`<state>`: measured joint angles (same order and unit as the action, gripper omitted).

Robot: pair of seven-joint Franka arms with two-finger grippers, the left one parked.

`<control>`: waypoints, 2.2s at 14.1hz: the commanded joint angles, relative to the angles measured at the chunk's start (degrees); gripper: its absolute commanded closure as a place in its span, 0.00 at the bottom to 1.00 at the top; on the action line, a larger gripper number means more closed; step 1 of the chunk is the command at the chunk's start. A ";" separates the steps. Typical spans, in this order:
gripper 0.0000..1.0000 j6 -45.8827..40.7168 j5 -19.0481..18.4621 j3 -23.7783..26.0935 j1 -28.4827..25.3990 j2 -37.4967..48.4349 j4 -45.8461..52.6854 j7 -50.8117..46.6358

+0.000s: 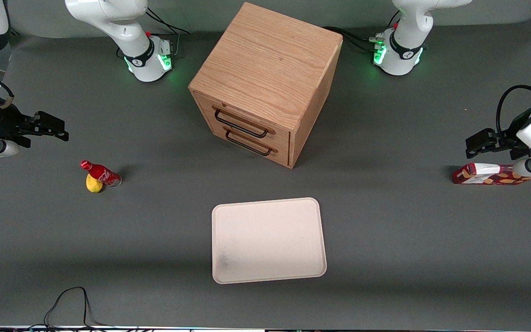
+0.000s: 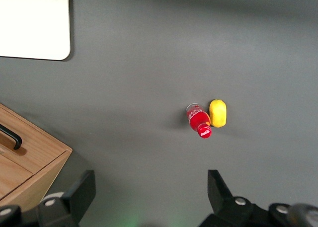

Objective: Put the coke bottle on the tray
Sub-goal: 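Move the right gripper toward the red Coca-Cola bottle lying on the table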

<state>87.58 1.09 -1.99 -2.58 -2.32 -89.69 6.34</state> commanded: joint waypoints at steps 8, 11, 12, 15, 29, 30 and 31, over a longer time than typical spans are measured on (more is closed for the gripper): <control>0.00 -5.65 -0.30 -1.87 1.35 -0.50 2.94 -0.89; 0.00 -7.85 -0.30 -4.86 1.26 -0.32 2.59 0.42; 0.00 -8.12 -0.39 -6.09 1.26 -0.15 2.33 2.52; 0.00 -9.35 -1.44 -11.18 1.09 0.64 1.36 10.95; 0.01 13.82 -3.29 -11.28 -0.85 5.13 -22.52 9.57; 0.01 16.55 -3.29 -11.20 -0.94 5.22 -24.81 9.48; 0.01 18.92 -3.29 -11.20 -1.55 5.22 -26.75 9.57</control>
<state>101.63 -0.75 -13.24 -2.90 -0.12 -110.26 16.95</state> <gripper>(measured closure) 0.004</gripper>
